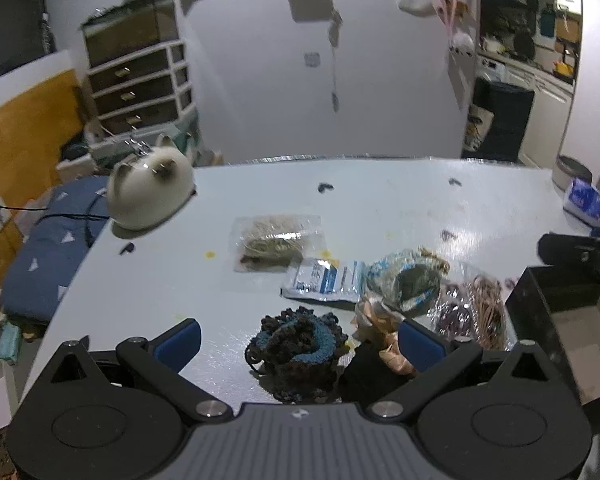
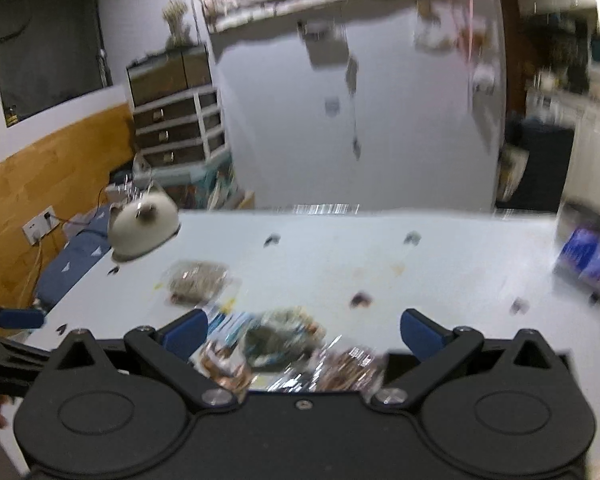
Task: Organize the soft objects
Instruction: 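Grasp the crocheted scrunchie with the left tool while the right grasps the satin scrunchie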
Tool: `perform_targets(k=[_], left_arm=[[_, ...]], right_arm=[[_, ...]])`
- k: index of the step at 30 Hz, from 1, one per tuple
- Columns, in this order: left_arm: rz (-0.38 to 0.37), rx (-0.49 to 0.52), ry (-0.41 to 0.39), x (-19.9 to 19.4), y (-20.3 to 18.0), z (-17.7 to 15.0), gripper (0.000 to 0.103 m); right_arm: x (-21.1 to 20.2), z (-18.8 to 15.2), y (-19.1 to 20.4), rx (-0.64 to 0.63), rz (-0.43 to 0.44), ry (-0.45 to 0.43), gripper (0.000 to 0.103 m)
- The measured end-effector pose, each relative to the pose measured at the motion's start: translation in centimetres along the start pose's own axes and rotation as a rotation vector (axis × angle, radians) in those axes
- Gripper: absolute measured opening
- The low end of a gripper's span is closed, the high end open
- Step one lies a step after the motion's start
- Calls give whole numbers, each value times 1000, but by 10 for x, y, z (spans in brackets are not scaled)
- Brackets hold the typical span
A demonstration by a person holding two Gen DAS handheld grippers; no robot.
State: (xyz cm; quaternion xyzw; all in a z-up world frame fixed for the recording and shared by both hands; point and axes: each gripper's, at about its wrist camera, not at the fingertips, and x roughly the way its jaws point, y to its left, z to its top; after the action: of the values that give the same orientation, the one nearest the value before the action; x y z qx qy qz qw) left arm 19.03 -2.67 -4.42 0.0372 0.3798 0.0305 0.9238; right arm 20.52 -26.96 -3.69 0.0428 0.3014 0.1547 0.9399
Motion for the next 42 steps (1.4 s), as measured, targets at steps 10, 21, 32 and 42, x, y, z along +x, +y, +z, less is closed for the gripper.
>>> perform_targets(k=[10, 21, 32, 42], left_arm=[[-119, 139, 90, 65, 22, -1, 95], [-316, 267, 202, 120, 34, -9, 72], [-443, 209, 218, 129, 60, -14, 50], [-437, 6, 195, 111, 101, -16, 44]], right_arm=[[66, -16, 19, 205, 56, 280, 88], [107, -35, 36, 393, 38, 419, 63], [136, -59, 53, 542, 40, 499, 35], [112, -54, 67, 540, 36, 398, 23]])
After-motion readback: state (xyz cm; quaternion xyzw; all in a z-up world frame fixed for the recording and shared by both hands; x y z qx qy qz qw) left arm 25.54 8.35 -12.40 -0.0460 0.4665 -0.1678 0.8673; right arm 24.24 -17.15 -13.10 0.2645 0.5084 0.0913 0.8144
